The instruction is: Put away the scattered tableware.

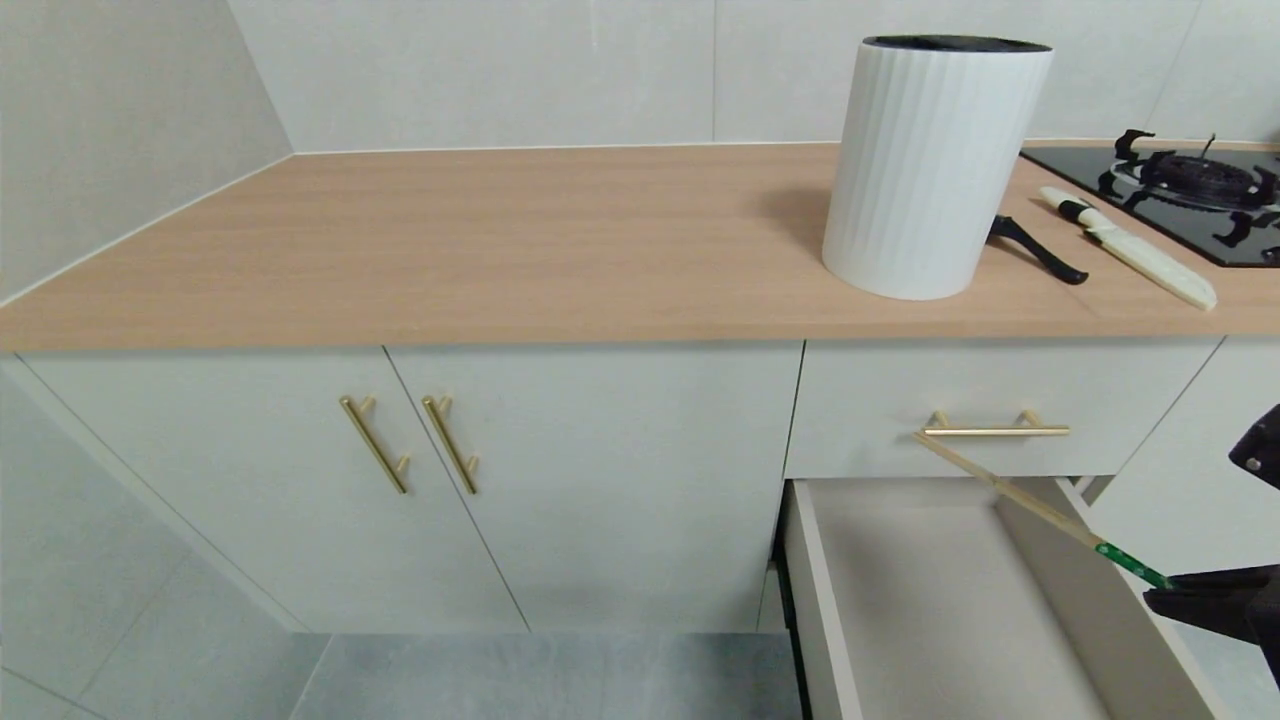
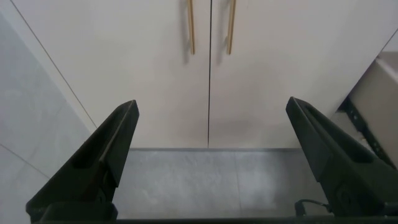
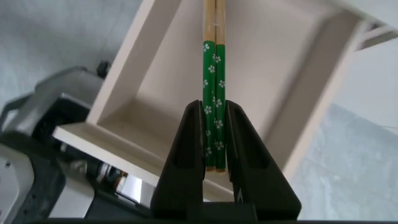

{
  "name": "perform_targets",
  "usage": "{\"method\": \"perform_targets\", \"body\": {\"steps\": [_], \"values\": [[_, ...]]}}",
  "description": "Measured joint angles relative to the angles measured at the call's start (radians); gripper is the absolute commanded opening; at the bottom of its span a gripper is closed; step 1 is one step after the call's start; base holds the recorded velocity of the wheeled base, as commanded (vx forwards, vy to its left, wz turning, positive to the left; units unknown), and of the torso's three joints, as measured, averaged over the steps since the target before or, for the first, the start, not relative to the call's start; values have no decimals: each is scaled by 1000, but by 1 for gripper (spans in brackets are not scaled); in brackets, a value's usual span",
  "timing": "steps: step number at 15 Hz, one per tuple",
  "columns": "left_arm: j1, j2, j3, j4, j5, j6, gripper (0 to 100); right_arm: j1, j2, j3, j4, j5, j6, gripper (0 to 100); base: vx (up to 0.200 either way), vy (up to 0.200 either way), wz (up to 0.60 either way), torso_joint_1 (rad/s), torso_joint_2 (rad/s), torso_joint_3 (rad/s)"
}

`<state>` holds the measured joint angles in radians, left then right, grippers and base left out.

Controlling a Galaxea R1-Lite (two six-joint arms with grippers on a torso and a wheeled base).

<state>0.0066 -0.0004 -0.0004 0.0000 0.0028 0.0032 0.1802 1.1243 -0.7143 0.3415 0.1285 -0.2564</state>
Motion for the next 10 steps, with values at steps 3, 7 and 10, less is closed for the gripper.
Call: {"method": "perform_targets", "body": {"steps": [3,7,10], "values": [[0,0,0,0,0,0,100,27,13,13,0,0,-1,0,0,0,0,-155,453,299],[0,0,0,0,0,0,100,38,60,25,0,-2,-23,0,0,0,0,-117,423,292],[0,0,0,0,0,0,100,40,97,31,-12,-2,-23,0,0,0,0,-30,116,69]]}}
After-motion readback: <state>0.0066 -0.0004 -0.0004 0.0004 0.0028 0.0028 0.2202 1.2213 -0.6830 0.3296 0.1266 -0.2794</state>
